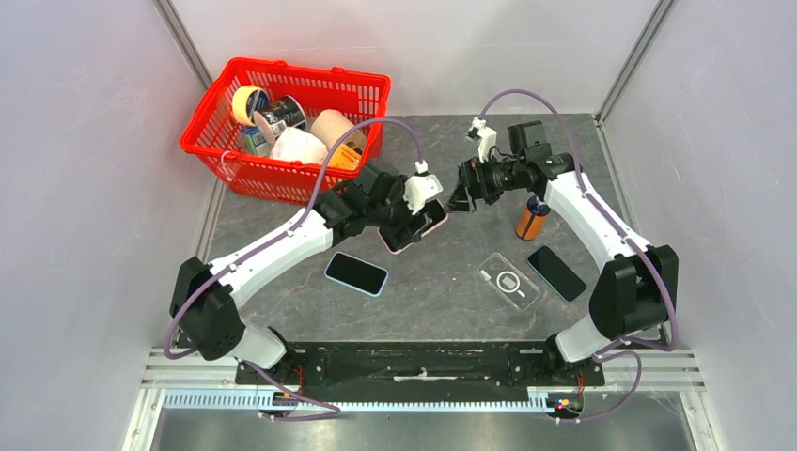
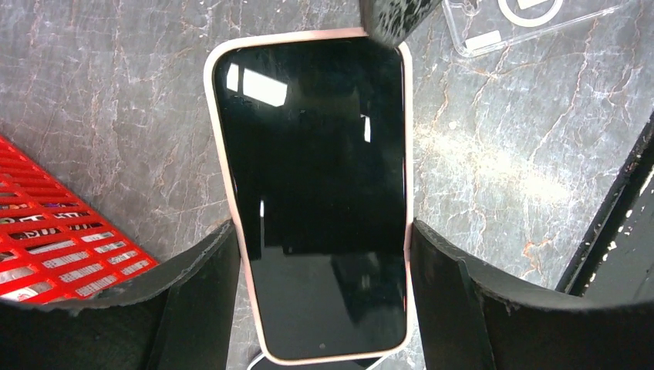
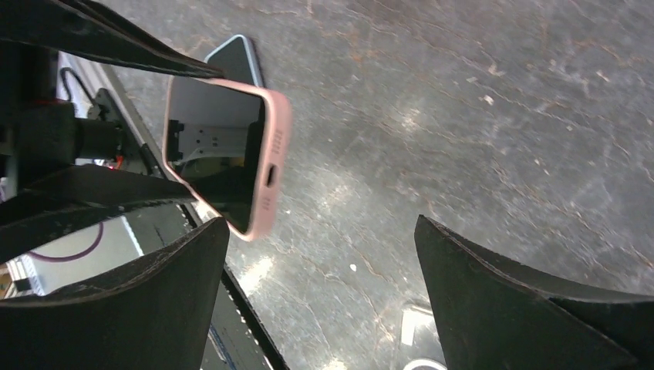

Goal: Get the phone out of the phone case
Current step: Pick up the phone at the center of the board.

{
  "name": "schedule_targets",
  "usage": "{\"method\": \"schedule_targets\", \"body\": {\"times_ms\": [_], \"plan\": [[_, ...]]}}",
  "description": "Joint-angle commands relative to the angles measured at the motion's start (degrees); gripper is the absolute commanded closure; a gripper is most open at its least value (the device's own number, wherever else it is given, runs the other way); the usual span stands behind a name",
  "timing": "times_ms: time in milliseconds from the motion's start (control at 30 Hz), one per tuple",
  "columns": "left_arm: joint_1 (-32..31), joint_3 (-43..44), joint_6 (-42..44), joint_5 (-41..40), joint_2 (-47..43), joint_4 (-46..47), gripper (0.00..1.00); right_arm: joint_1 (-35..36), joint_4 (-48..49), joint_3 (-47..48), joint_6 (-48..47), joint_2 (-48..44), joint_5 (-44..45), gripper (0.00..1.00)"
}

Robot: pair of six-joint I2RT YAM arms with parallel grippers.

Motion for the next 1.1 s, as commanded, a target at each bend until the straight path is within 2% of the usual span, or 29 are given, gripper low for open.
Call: {"method": "schedule_targets", "body": {"times_ms": [0, 400, 567, 667, 933, 1033, 1067], "plan": [[-0.9, 0.5, 1.8, 0.9, -2.0, 4.4, 0.98, 1.9, 3.9, 3.4, 2.7, 0.6, -6.6, 0.03], [-1.9, 1.0, 1.4, 0.3, -2.7, 5.2, 0.98, 3.6, 3.7, 2.5, 3.7, 3.0, -8.1, 0.07], [-2.4, 0.7, 1.1, -0.9, -3.5, 6.1, 0.98, 4.2, 4.3, 2.8, 5.2, 6.2, -12.9, 0.15], [-2.7, 0.5, 1.1, -2.0, -3.8, 6.8, 0.98, 4.7, 4.5, 2.8, 6.0, 7.3, -15.0, 0.29], [-3.0, -0.5, 1.0, -3.7, -3.7, 8.2, 0.98, 5.1, 3.7, 3.2, 6.0, 6.3, -17.8, 0.76], [-3.1, -0.9, 0.9, -3.8, -3.8, 8.2, 0.98, 5.0, 2.3, 3.4, 5.1, 5.3, -15.5, 1.00], [-3.2, -1.2, 0.9, -3.6, -3.8, 8.2, 0.98, 5.0, 2.0, 3.3, 5.1, 4.9, -14.6, 1.00]]}}
